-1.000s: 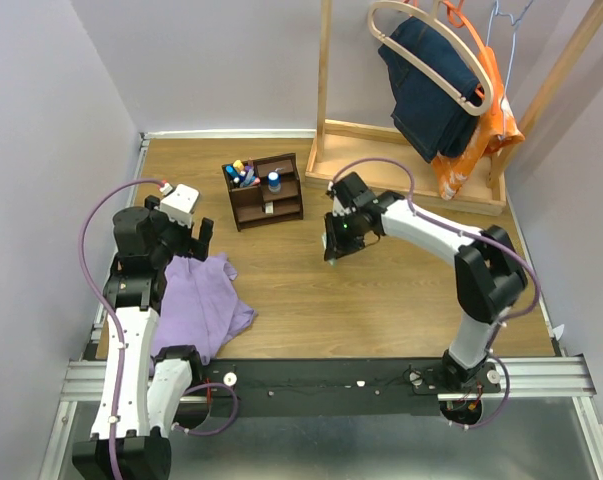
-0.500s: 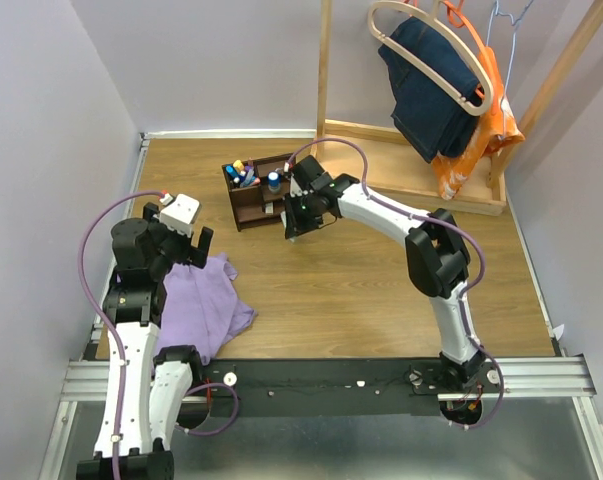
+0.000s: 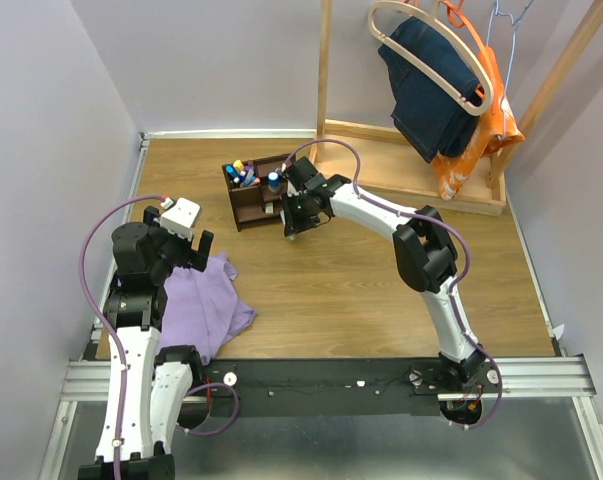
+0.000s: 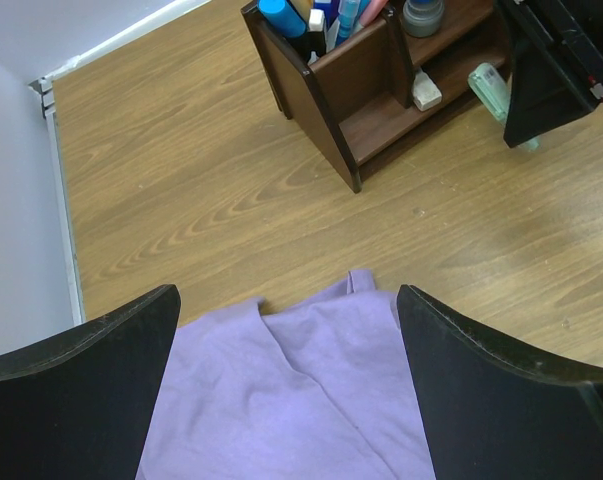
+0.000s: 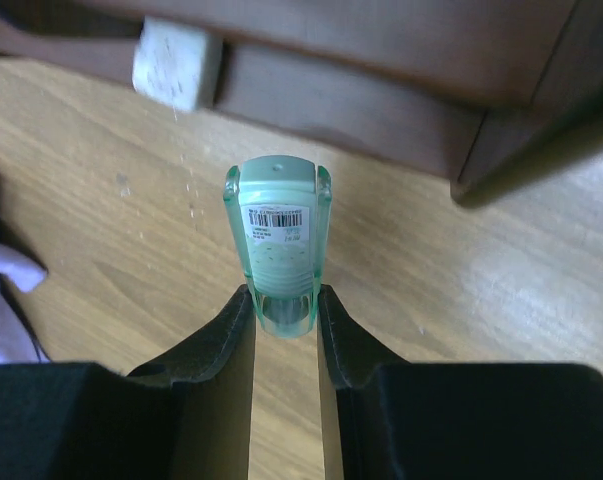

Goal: Sort the stationery into containers
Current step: Place the pen in the storage box.

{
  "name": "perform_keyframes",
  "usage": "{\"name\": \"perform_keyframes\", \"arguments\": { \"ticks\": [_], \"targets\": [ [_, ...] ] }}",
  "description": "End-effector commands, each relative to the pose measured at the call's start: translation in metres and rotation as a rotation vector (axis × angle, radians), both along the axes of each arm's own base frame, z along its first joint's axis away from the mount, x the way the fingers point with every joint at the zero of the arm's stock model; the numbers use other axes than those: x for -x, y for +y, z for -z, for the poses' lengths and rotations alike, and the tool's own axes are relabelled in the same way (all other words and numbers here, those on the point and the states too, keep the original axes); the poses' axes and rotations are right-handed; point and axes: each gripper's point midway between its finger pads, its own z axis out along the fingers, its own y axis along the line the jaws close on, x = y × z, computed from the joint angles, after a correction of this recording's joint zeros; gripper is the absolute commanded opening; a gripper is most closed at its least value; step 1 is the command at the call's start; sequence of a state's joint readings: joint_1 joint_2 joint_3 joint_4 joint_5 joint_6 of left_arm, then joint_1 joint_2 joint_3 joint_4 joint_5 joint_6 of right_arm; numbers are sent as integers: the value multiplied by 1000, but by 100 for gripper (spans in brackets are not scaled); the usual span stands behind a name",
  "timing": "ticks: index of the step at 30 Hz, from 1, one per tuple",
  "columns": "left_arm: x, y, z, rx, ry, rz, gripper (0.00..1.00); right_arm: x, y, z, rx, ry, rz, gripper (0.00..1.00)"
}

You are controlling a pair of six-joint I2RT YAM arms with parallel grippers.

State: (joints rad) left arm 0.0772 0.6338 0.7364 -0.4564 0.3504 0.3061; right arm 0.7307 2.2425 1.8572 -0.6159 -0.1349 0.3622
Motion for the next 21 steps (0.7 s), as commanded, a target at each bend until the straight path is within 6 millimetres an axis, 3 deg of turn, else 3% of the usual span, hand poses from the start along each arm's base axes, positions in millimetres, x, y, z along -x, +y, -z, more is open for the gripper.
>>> {"name": "perform_keyframes", "arguments": {
  "ticks": [1, 10, 21],
  "targets": [
    [1, 3, 4, 3, 8, -19, 99, -24, 13, -9, -15, -84, 2, 1],
    [6, -3, 9, 30, 35, 1, 99, -32, 17, -15, -23, -111, 10, 1],
    [10, -6, 13, 48, 54, 9, 99, -38, 18, -5, -13, -113, 23, 1]
  ]
}}
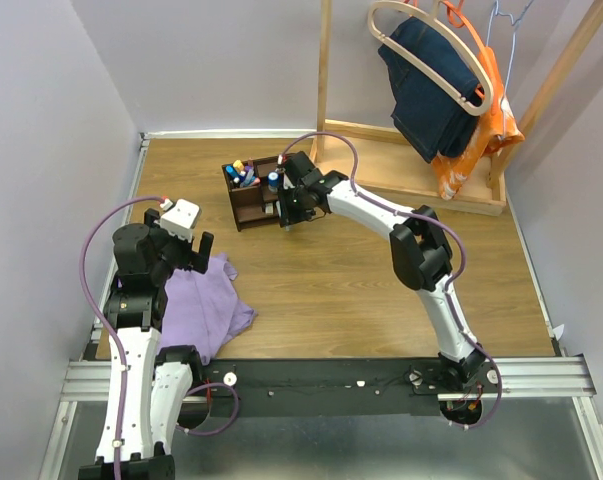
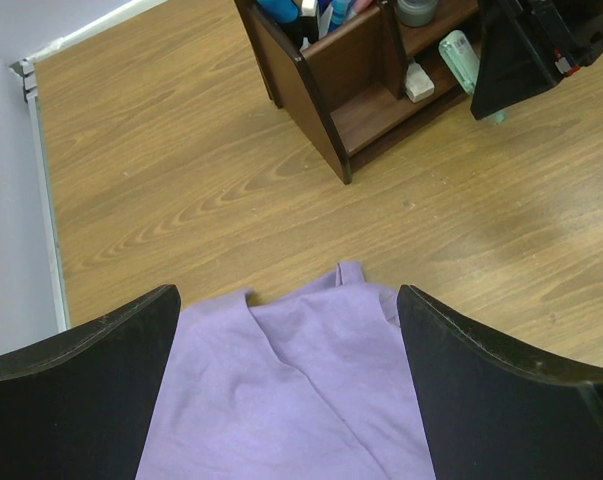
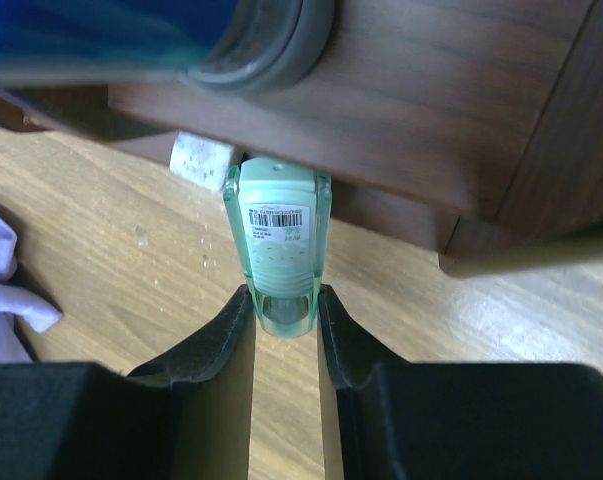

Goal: Sort the stationery into containers
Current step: Place the pen in the storage box.

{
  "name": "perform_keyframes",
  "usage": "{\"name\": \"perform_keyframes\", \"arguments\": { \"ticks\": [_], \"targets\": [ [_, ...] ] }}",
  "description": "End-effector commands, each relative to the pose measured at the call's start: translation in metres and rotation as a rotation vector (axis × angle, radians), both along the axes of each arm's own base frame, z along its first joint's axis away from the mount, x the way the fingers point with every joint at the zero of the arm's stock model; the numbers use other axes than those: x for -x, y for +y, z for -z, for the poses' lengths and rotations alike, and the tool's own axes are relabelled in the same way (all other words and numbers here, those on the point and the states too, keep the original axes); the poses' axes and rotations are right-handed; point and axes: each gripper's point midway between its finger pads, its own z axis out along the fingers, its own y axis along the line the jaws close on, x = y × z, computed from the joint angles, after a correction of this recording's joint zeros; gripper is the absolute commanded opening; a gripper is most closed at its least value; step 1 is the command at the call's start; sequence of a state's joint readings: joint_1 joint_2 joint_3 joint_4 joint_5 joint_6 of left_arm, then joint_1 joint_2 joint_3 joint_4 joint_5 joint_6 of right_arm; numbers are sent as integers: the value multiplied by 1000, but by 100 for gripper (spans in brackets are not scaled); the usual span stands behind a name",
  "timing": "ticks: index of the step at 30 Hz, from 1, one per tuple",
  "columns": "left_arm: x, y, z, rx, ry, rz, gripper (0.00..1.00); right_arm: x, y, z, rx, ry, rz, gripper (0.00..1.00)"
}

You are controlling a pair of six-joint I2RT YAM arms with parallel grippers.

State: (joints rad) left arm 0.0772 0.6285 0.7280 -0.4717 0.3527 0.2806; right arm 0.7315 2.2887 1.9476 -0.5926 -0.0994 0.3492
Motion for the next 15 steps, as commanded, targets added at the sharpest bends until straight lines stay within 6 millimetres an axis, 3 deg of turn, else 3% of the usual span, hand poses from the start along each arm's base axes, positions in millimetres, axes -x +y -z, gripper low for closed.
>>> {"name": "perform_keyframes", "arguments": {
  "ticks": [1, 11, 15],
  "targets": [
    [8, -5, 8, 24, 31, 17, 99, -17, 7, 3, 1, -42, 17, 1],
    [8, -6, 8, 35, 31, 16, 99, -24, 4, 10, 14, -45, 33, 1],
    [9, -6, 11, 35, 36, 16, 99, -30, 5, 4, 5, -62, 35, 1]
  ]
}}
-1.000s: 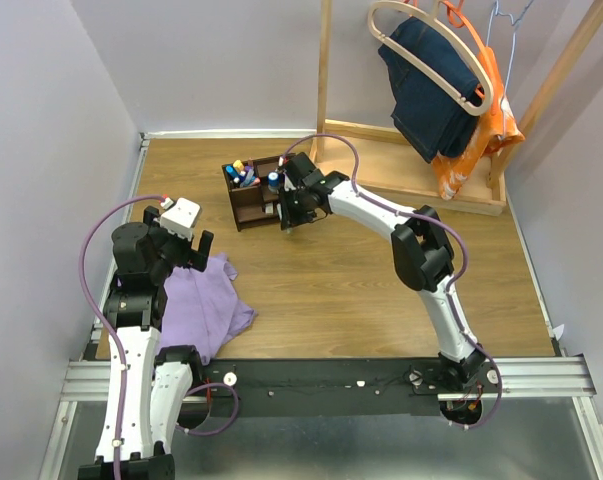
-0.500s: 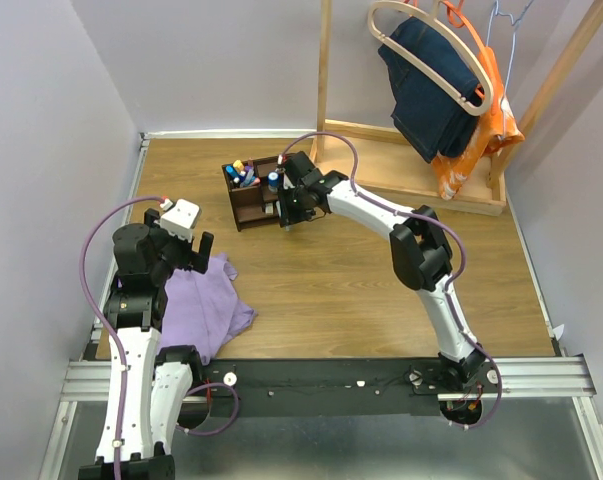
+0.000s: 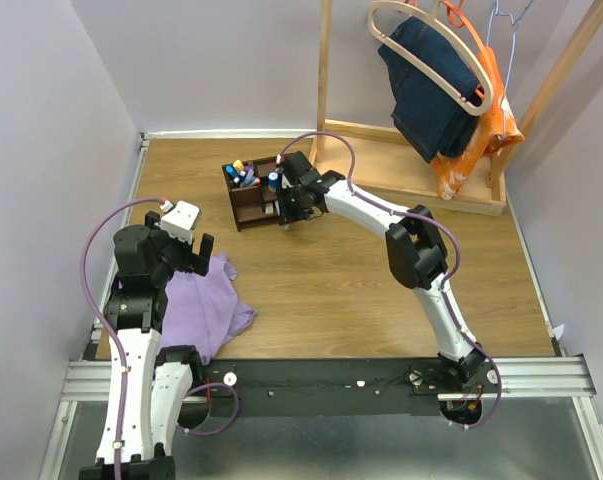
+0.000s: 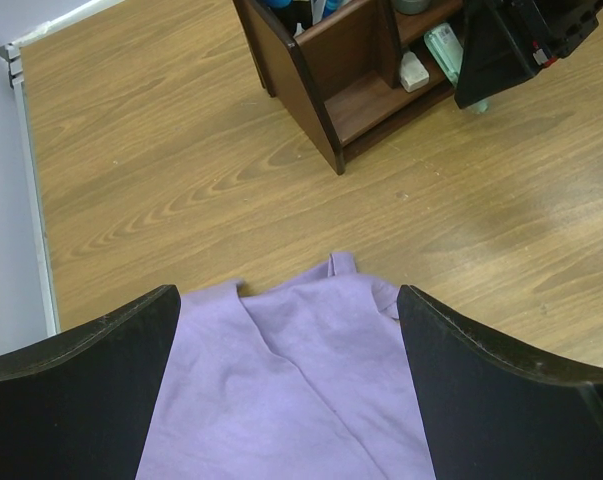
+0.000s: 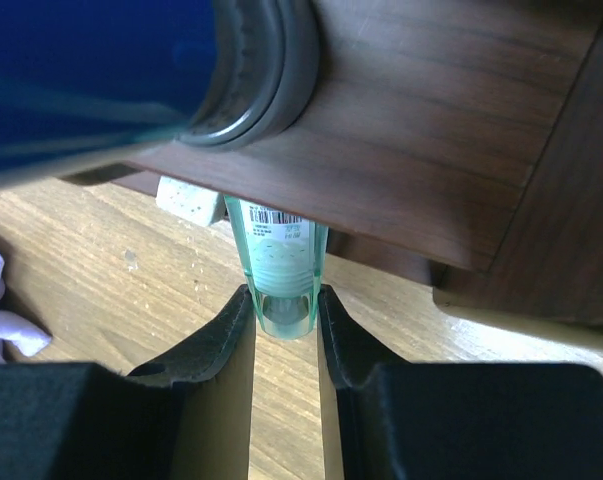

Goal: Sort the stationery into containers
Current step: Place the pen in the storage box.

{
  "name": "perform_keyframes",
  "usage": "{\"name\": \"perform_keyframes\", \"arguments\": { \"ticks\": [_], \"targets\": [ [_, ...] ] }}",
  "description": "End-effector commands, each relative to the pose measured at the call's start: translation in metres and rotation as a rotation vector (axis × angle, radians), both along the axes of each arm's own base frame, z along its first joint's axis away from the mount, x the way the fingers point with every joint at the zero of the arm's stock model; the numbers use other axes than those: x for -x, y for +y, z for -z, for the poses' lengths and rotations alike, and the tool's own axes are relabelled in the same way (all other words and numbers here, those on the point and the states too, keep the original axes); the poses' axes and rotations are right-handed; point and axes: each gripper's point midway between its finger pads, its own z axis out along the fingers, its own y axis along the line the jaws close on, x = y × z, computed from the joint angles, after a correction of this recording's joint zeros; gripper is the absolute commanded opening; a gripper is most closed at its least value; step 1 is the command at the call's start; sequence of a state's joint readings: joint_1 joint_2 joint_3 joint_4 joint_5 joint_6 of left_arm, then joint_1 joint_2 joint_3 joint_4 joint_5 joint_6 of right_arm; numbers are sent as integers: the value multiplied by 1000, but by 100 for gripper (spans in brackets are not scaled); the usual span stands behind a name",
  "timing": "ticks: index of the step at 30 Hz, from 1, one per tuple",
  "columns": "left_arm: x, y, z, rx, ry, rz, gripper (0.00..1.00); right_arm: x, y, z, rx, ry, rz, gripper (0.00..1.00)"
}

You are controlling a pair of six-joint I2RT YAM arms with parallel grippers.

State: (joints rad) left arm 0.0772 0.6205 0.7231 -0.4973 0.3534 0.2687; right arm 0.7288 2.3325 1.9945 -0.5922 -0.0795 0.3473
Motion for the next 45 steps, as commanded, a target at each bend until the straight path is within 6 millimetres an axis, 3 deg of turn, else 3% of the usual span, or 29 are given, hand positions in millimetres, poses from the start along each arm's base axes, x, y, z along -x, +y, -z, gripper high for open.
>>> {"name": "perform_keyframes", "arguments": {
  "ticks": [1, 3, 6, 15, 30, 45],
  "targets": [
    [5, -5, 7, 29, 16, 17, 99, -20, 2, -5, -8, -52, 22, 1],
    [6, -6, 7, 36, 15, 19, 99, -23, 3, -10, -14, -61, 23, 1],
    [7, -7, 8, 47, 16, 20, 99, -26, 4, -17, -26, -75, 25, 10],
    [8, -8, 7, 63, 15, 19, 99, -26, 3, -39, -49, -98, 42, 10],
    [9, -13, 4, 97, 6, 34, 99, -36, 10, -97, -135, -203, 75, 8],
    [10, -13, 6, 101, 12, 35, 99, -51, 20, -73, -106, -233, 104, 6]
  ]
}}
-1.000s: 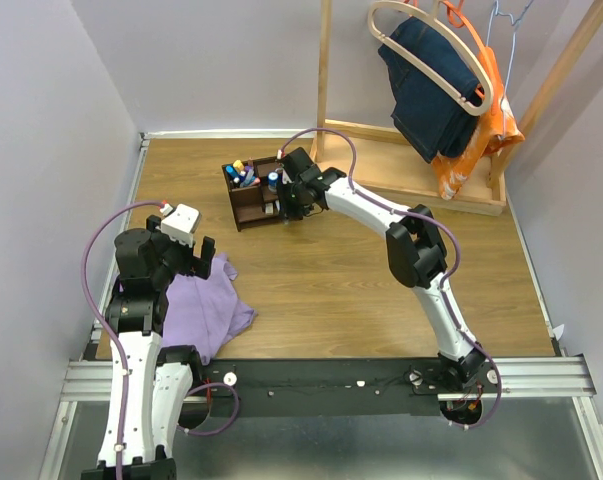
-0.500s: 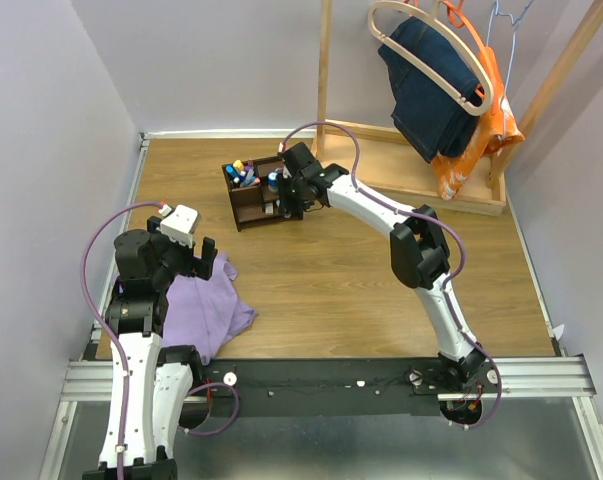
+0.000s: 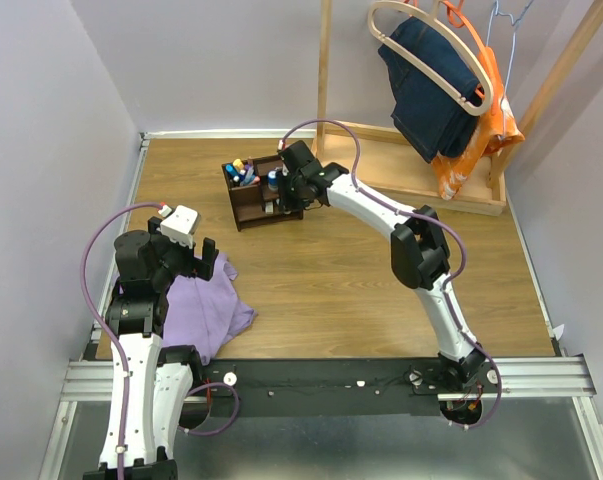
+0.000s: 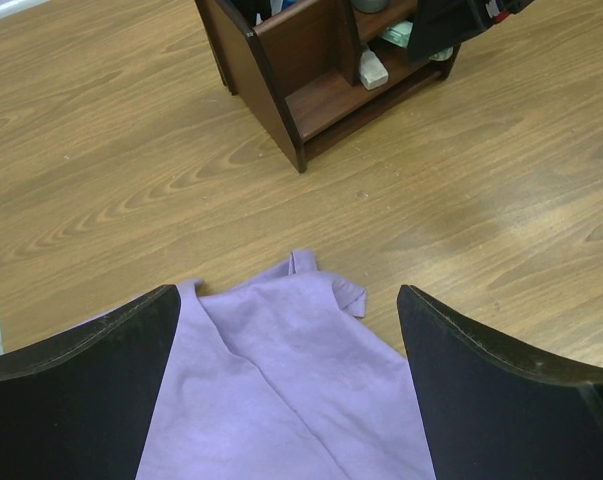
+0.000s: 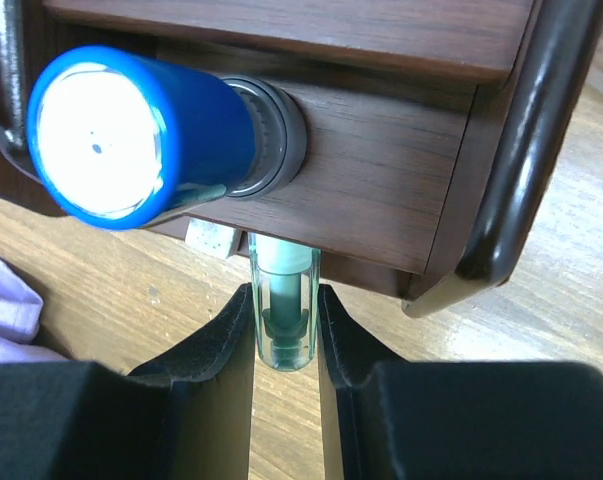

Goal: Sort the stationery into containers
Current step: Place the pen in the storage box.

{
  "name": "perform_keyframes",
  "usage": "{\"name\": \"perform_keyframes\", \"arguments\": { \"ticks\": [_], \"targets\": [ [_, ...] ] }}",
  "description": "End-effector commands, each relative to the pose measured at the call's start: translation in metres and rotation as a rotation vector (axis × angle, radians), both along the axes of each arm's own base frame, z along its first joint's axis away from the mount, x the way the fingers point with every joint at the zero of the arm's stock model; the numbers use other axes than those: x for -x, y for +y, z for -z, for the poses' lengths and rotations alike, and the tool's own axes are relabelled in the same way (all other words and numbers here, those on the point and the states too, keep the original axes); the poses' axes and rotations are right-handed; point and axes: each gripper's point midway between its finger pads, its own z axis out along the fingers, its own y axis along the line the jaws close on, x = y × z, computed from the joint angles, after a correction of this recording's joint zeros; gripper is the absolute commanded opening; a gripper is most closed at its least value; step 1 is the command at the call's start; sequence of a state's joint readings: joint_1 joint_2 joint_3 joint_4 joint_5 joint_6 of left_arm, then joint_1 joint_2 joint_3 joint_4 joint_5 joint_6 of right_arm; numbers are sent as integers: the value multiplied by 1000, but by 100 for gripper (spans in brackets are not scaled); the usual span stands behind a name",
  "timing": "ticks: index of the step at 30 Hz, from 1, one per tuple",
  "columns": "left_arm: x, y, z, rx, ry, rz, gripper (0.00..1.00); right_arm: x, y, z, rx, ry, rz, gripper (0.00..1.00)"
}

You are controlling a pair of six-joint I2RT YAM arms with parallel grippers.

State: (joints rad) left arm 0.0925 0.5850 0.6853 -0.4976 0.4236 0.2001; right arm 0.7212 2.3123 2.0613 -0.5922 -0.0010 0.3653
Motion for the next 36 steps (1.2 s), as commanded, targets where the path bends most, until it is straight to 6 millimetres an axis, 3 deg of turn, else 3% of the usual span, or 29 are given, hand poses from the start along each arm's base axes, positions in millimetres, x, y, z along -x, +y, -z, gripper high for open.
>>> {"name": "perform_keyframes", "arguments": {
  "ticks": [1, 19, 29, 36],
  "targets": [
    [1, -2, -1, 12, -10, 12, 99, -27, 23, -37, -82, -140, 31, 6],
    [-2, 0, 5, 3, 7, 5, 99, -29, 23, -3, -39, -106, 58, 7],
    [-1, 0, 5, -1, 12, 7, 99, -27, 21, 6, -23, -98, 56, 35],
    [0, 1, 3, -4, 2, 6, 99, -18, 14, -3, -23, -92, 60, 39]
  ]
}}
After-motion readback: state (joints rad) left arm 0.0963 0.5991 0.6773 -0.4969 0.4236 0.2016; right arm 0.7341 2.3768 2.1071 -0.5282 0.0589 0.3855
